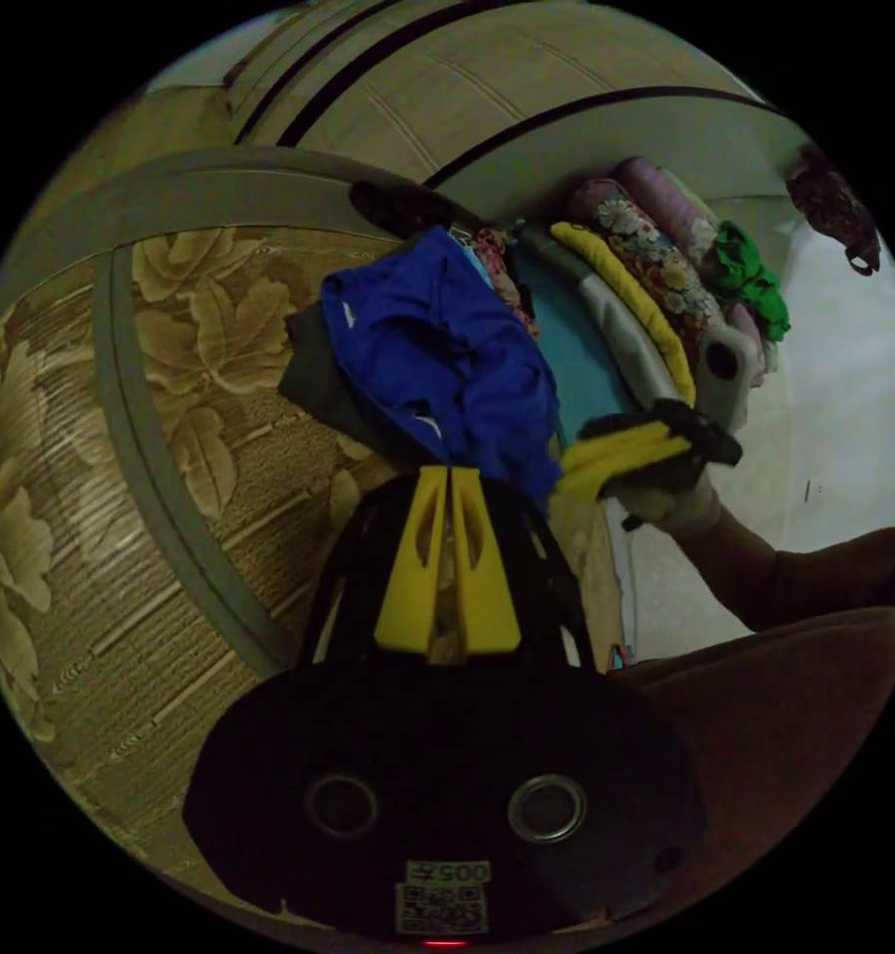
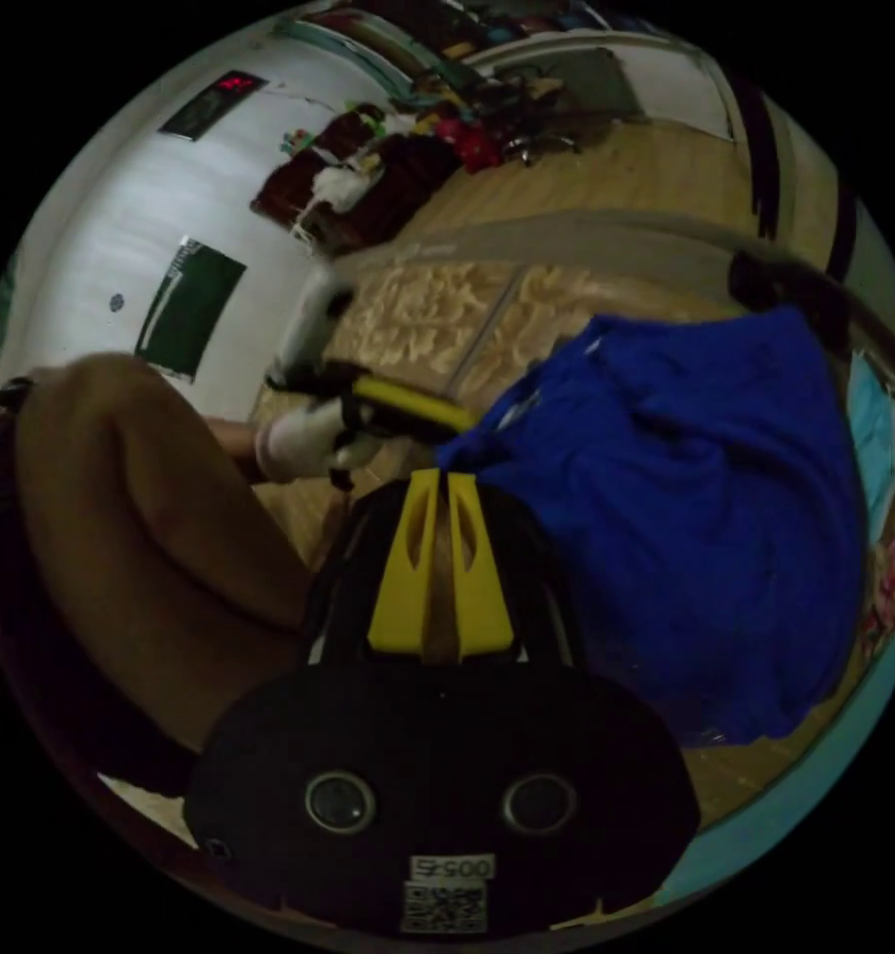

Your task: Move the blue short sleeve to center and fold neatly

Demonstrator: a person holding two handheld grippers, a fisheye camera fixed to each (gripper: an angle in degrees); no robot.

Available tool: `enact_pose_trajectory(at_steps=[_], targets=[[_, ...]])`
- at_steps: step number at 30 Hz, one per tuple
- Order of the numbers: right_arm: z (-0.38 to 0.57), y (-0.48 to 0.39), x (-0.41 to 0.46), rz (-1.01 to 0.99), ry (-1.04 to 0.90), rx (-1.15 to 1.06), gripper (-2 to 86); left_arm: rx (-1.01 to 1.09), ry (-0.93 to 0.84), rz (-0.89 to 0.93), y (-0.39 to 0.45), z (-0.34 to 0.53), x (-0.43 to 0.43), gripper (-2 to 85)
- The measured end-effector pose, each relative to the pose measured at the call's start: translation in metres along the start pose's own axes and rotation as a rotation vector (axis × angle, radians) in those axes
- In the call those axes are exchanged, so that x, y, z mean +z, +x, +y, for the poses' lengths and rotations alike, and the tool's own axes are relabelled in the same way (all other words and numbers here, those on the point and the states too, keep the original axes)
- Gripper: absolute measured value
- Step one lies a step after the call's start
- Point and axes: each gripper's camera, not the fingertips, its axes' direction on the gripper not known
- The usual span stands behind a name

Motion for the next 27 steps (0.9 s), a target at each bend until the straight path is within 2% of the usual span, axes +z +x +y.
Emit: enact_pose_trajectory(at_steps=[5, 8, 10, 12, 18, 22, 27], targets=[[-0.028, -0.005, -0.028, 0.110, 0.138, -0.013, 1.4, 0.000, -0.015, -0.018, 0.015, 0.036, -0.015, 0.3], [-0.049, -0.015, -0.021, 0.161, 0.101, -0.051, 4.1, -0.004, -0.014, -0.028, 0.026, 0.061, -0.027, 0.2], [-0.058, -0.027, -0.003, 0.270, 0.009, -0.101, 5.6, -0.012, -0.006, -0.029, 0.036, 0.081, -0.039, 0.2], [-0.063, -0.042, 0.030, 0.384, -0.160, -0.163, 7.2, -0.011, 0.001, -0.026, 0.045, 0.096, -0.048, 0.2], [-0.048, -0.090, 0.076, 0.491, -0.375, -0.281, 5.6, 0.018, -0.012, -0.050, 0.082, 0.152, -0.076, 0.2], [-0.034, -0.124, 0.068, 0.527, -0.371, -0.288, 0.9, -0.012, 0.005, -0.023, 0.103, 0.198, -0.099, 0.2], [-0.004, -0.191, 0.012, 0.559, -0.190, -0.226, -0.8, 0.018, 0.063, -0.004, 0.139, 0.254, -0.145, 0.1]])
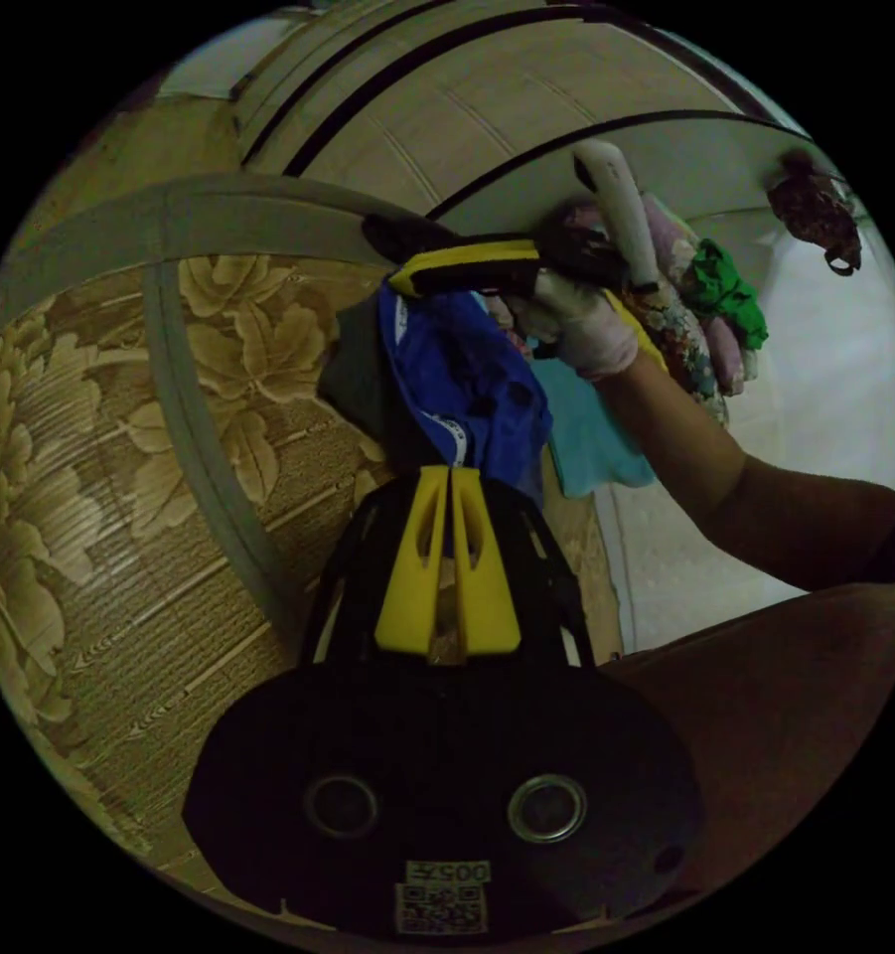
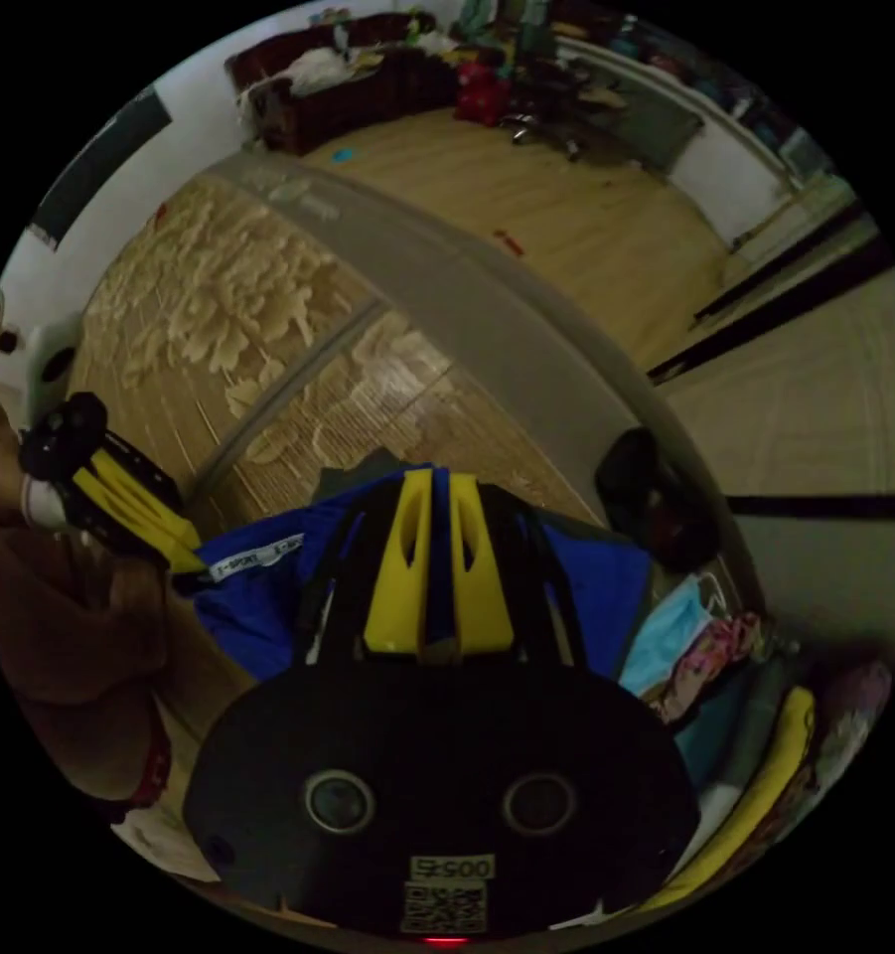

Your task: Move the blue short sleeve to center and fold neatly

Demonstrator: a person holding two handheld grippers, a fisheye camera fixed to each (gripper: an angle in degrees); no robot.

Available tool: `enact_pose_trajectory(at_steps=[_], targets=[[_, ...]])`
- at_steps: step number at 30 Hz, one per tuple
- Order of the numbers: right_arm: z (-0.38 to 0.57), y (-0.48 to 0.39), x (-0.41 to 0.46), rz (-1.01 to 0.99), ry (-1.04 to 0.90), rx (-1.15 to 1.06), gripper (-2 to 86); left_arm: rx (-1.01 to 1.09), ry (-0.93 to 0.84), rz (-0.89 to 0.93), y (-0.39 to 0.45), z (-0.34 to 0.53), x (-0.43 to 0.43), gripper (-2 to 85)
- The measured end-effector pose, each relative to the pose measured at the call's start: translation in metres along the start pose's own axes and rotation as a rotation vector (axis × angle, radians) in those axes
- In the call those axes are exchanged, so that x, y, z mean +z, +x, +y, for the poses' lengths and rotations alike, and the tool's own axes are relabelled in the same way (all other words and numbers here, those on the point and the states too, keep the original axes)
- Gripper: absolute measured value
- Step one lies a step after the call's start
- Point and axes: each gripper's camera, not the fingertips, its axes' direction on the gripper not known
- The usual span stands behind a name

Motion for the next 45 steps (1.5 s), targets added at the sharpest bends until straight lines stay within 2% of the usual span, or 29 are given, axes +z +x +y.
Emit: enact_pose_trajectory(at_steps=[6, 11, 16, 24, 31, 39, 45], targets=[[0.041, -0.037, -0.113, 0.025, 0.259, 0.146, -0.9, 0.094, 0.133, -0.040, 0.061, 0.071, -0.092, -0.1], [0.052, -0.090, -0.198, 0.037, 0.497, 0.121, -1.0, 0.203, 0.285, -0.143, 0.122, 0.137, -0.190, -0.2], [0.046, -0.155, -0.276, -0.019, 0.748, 0.030, -1.0, 0.314, 0.448, -0.444, 0.202, 0.227, -0.315, -0.2], [0.018, -0.281, -0.382, -0.156, 1.066, -0.144, -1.1, 0.340, 0.564, -0.829, 0.309, 0.394, -0.449, -0.3], [-0.007, -0.375, -0.437, -0.211, 1.163, -0.216, -1.1, 0.315, 0.634, -1.009, 0.375, 0.539, -0.533, -0.2], [-0.008, -0.446, -0.487, -0.415, 1.239, -0.360, -1.1, 0.331, 0.693, -0.997, 0.428, 0.683, -0.600, -0.1], [-0.038, -0.481, -0.519, -0.446, 1.281, -0.471, -1.1, 0.327, 0.698, -1.047, 0.443, 0.755, -0.648, -0.1]])
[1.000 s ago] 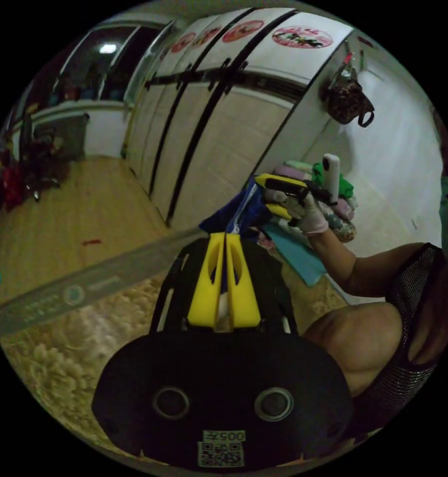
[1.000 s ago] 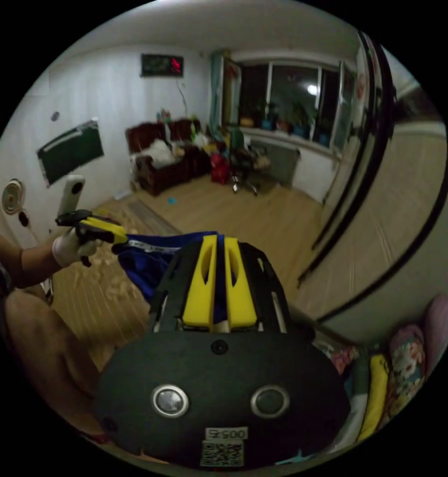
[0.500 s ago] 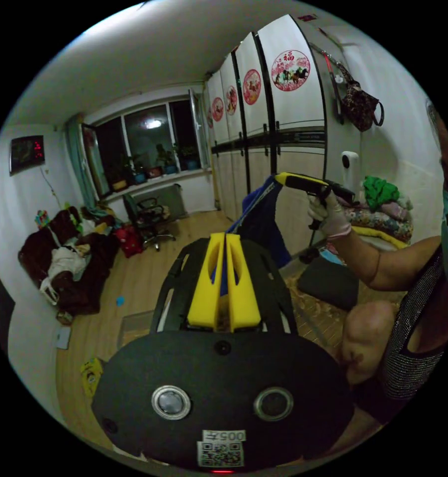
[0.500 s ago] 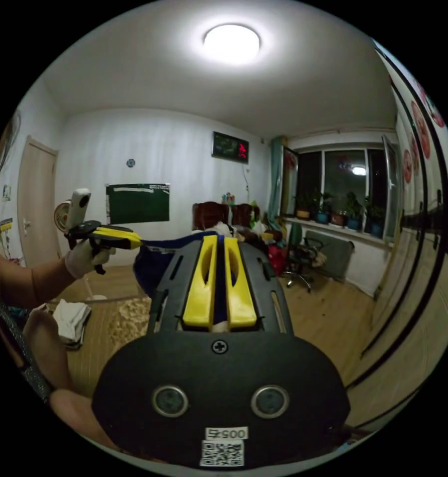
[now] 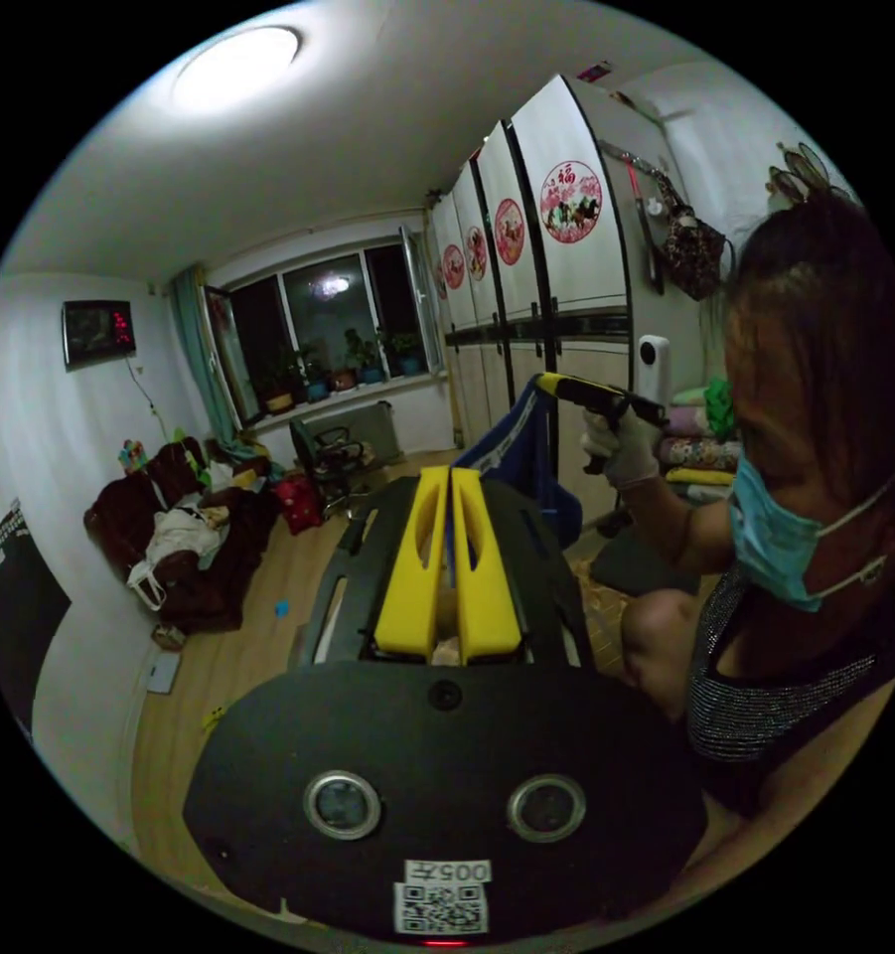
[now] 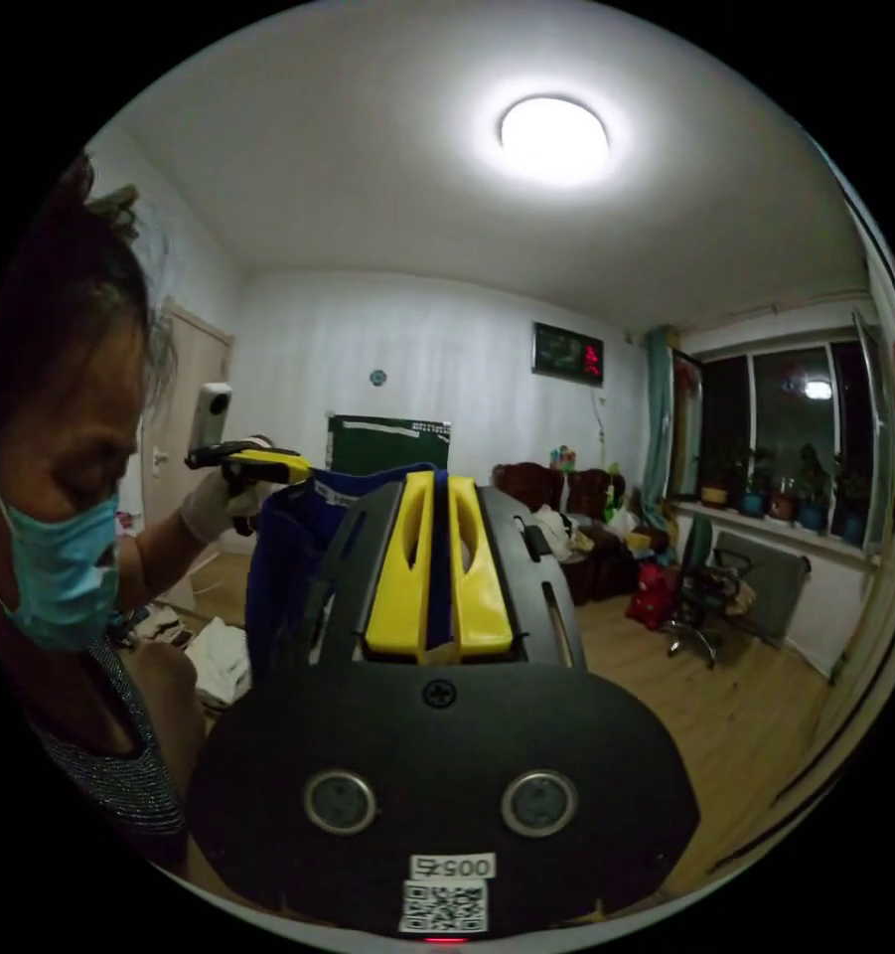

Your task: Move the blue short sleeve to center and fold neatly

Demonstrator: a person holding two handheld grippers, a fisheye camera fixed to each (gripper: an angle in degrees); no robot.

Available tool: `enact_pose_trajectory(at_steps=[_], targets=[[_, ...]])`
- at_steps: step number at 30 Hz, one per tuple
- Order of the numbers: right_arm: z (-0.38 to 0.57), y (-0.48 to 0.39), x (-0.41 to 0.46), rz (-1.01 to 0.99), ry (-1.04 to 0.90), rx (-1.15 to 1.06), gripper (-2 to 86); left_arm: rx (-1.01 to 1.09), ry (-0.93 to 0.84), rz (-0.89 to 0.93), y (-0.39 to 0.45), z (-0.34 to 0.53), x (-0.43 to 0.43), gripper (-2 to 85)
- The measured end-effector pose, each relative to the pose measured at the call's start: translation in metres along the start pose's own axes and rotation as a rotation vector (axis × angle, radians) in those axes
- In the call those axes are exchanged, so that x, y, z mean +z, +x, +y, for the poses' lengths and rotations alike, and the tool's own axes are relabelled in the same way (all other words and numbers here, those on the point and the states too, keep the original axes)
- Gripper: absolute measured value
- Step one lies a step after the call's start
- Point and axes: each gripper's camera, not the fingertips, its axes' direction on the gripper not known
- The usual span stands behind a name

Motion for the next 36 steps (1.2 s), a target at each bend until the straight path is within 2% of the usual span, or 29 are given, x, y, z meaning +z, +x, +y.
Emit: enact_pose_trajectory(at_steps=[5, 7, 12, 15, 18, 21, 24, 27, 30, 32, 36], targets=[[0.000, 0.033, 0.104, -0.032, -0.193, 0.038, -1.1, -0.115, -0.151, -0.072, -0.074, 0.042, 0.017, -0.1], [0.015, 0.052, 0.159, -0.038, -0.311, 0.076, -1.0, -0.245, -0.248, -0.076, -0.125, 0.083, 0.050, -0.1], [0.107, 0.115, 0.327, -0.123, -0.595, 0.312, -0.9, -0.496, -0.394, -0.094, -0.223, 0.188, 0.124, -0.1], [0.174, 0.140, 0.402, -0.177, -0.754, 0.437, 0.7, -0.616, -0.493, -0.115, -0.265, 0.256, 0.165, -0.1], [0.228, 0.156, 0.439, -0.178, -0.882, 0.485, 2.1, -0.687, -0.537, -0.154, -0.284, 0.315, 0.185, -0.3], [0.268, 0.166, 0.440, -0.209, -0.959, 0.448, 3.3, -0.656, -0.582, -0.095, -0.284, 0.361, 0.191, -0.3], [0.315, 0.165, 0.424, -0.186, -1.084, 0.364, 3.6, -0.522, -0.715, 0.017, -0.260, 0.406, 0.205, -0.3], [0.363, 0.166, 0.400, -0.186, -1.173, 0.419, 3.7, -0.452, -0.803, 0.116, -0.228, 0.453, 0.221, -0.2], [0.394, 0.170, 0.377, -0.204, -1.184, 0.551, 3.9, -0.412, -0.734, 0.277, -0.195, 0.484, 0.233, -0.1], [0.403, 0.172, 0.365, -0.170, -1.199, 0.562, 4.5, -0.354, -0.704, 0.374, -0.177, 0.494, 0.239, 0.1], [0.421, 0.187, 0.345, -0.111, -1.254, 0.594, 6.7, -0.038, -0.734, 0.354, -0.136, 0.511, 0.249, 3.5]])
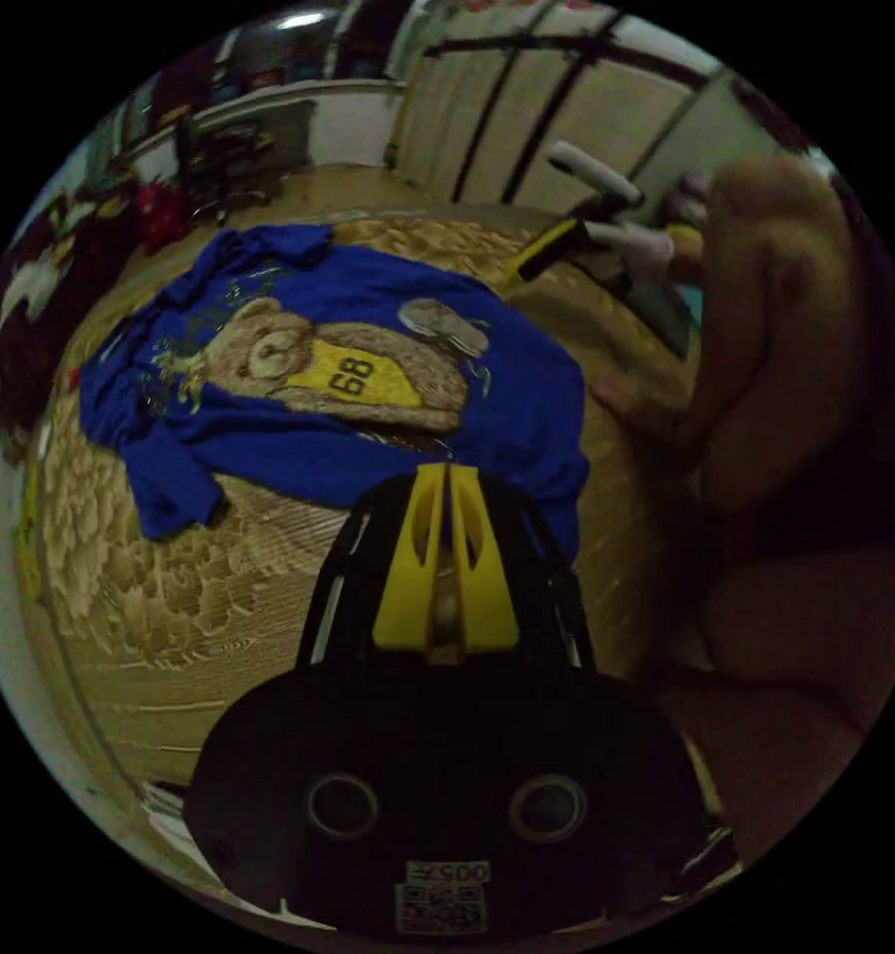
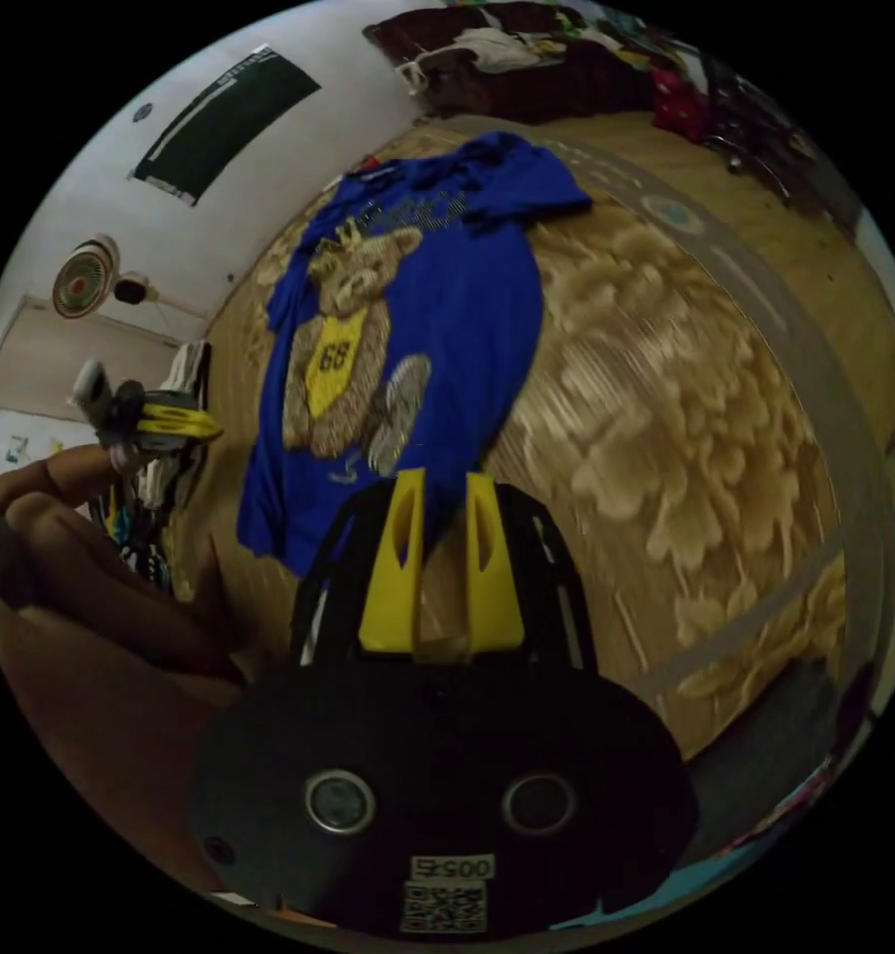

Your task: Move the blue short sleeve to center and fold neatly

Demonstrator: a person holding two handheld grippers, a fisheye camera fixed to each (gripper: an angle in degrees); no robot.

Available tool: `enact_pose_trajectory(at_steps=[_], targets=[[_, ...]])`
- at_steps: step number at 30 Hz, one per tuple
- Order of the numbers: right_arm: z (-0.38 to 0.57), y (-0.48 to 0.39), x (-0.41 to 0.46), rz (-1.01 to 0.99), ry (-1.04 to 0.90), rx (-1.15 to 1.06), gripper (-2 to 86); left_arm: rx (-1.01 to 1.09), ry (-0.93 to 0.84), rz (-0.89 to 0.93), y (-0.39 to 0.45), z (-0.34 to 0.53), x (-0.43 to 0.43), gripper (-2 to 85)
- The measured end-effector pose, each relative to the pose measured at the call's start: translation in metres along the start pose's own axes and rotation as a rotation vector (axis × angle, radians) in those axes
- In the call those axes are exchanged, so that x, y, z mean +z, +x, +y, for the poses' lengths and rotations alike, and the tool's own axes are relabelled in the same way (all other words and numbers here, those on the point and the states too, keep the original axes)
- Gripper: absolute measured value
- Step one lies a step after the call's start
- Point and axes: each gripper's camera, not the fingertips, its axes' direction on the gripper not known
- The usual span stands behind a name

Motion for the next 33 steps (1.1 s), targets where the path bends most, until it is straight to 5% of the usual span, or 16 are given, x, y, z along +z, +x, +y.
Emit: enact_pose_trajectory(at_steps=[6, 11, 22, 30, 33], targets=[[-0.005, 0.034, 0.022, -0.054, -0.051, 0.044, 8.1, 0.284, -0.048, -0.008, 0.010, -0.010, 0.058, 8.5], [-0.032, 0.045, 0.037, -0.098, -0.054, 0.014, 7.5, 0.337, -0.269, -0.028, -0.016, -0.015, 0.107, 2.4], [-0.049, 0.087, 0.030, -0.128, -0.038, -0.006, 7.6, -0.523, -0.333, -0.063, -0.149, 0.088, 0.090, 0.9], [-0.042, 0.110, 0.033, -0.196, -0.051, 0.019, 7.1, -0.539, -0.195, -0.014, -0.158, 0.081, 0.107, 1.1], [-0.055, 0.095, 0.029, 0.014, -0.009, -0.085, 8.8, -0.526, -0.237, -0.032, -0.162, 0.072, 0.123, 1.4]])
